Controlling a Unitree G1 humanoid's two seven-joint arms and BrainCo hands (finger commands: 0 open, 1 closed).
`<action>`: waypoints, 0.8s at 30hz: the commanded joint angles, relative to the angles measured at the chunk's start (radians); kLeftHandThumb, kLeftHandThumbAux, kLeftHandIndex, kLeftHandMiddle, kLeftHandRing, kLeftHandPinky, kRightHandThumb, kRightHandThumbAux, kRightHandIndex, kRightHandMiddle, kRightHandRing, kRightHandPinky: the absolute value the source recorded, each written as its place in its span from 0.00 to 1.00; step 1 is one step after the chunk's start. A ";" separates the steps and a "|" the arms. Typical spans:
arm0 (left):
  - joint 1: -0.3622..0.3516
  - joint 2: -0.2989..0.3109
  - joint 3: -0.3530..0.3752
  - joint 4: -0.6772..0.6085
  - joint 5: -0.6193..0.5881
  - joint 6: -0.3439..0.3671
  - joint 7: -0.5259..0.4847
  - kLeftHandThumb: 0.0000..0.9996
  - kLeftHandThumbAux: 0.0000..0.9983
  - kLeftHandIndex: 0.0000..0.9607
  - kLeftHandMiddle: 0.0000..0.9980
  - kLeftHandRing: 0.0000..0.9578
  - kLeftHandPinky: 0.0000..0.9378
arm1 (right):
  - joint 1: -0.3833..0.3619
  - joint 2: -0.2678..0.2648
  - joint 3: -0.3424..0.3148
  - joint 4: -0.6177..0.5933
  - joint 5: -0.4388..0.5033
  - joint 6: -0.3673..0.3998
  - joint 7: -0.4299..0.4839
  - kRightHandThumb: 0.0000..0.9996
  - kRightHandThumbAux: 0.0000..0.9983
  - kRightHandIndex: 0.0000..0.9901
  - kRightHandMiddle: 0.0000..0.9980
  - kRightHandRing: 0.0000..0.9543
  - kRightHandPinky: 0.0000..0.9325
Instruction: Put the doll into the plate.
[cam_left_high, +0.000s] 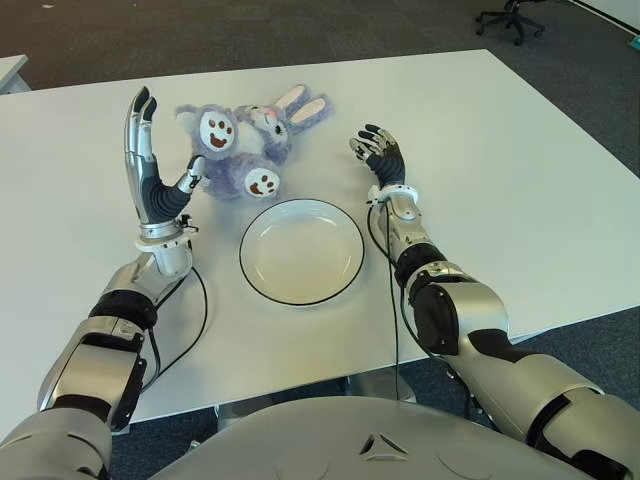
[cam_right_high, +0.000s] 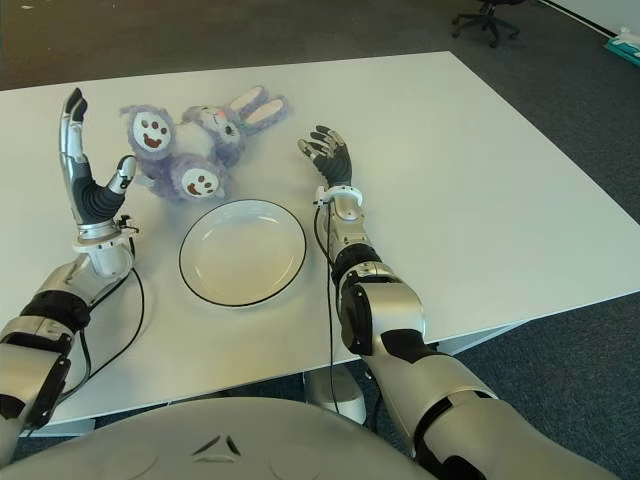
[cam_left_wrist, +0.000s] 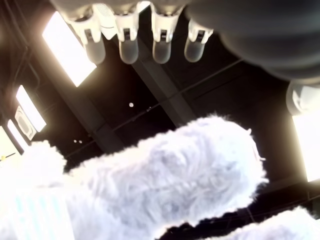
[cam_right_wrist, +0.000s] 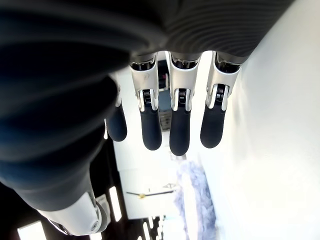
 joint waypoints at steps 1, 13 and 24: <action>0.095 -0.050 -0.035 0.055 0.031 0.076 -0.035 0.27 0.22 0.00 0.05 0.04 0.05 | 0.126 0.020 -0.007 0.091 0.007 0.111 -0.009 0.31 0.79 0.20 0.25 0.27 0.29; 0.027 -0.096 -0.060 0.071 0.027 0.090 -0.063 0.30 0.23 0.00 0.07 0.07 0.10 | 0.123 0.021 -0.009 0.092 0.009 0.112 -0.011 0.32 0.79 0.20 0.25 0.27 0.29; 0.007 -0.118 -0.057 0.091 0.006 0.029 -0.108 0.36 0.24 0.00 0.08 0.08 0.10 | 0.123 0.020 -0.010 0.092 0.008 0.112 -0.012 0.32 0.79 0.20 0.24 0.27 0.29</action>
